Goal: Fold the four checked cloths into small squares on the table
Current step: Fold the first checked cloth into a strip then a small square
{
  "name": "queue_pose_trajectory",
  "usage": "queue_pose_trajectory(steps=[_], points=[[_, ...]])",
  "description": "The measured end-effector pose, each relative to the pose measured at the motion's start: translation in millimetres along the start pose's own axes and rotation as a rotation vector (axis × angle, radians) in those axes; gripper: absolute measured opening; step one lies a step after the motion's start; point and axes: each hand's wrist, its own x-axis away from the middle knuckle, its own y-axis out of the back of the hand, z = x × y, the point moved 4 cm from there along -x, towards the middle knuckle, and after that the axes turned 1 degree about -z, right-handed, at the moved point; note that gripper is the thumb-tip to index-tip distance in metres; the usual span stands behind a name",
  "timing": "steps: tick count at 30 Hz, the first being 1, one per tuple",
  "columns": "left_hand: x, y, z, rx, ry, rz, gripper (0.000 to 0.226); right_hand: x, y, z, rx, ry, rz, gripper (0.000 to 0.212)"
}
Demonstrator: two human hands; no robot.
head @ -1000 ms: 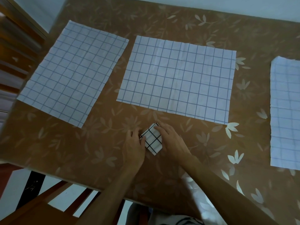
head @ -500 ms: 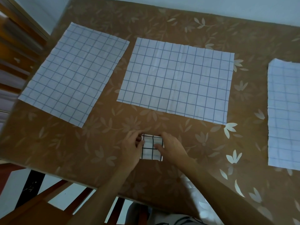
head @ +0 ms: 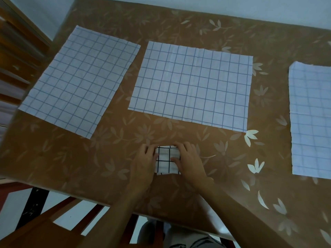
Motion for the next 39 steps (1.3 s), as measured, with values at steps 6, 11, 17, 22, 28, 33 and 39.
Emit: queue_pose_trajectory(steps=[6, 11, 17, 22, 28, 33, 39], points=[[20, -12, -9, -0.261, -0.412, 0.029, 0.046, 0, -5, 0, 0.051, -0.005, -0.091, 0.045], [28, -28, 1, -0.379, -0.457, 0.253, 0.065, 0, -5, -3, 0.064, 0.024, -0.161, 0.039], [13, -37, 4, -0.362, -0.410, 0.232, 0.070, -4, -11, -6, 0.183, 0.191, -0.090, 0.046], [14, -41, 1, -0.404, -0.365, 0.274, 0.062, -2, -22, 5, 0.297, 0.332, 0.027, 0.064], [10, -28, 10, -0.385, -0.384, 0.355, 0.066, 3, -35, -3, 0.383, 0.309, 0.130, 0.068], [6, -24, 13, -0.351, -0.350, 0.356, 0.058, 4, -26, -29, 0.405, 0.206, 0.103, 0.063], [-4, -25, 11, -0.370, -0.401, 0.322, 0.064, 6, -19, -16, 0.336, 0.187, 0.069, 0.061]])
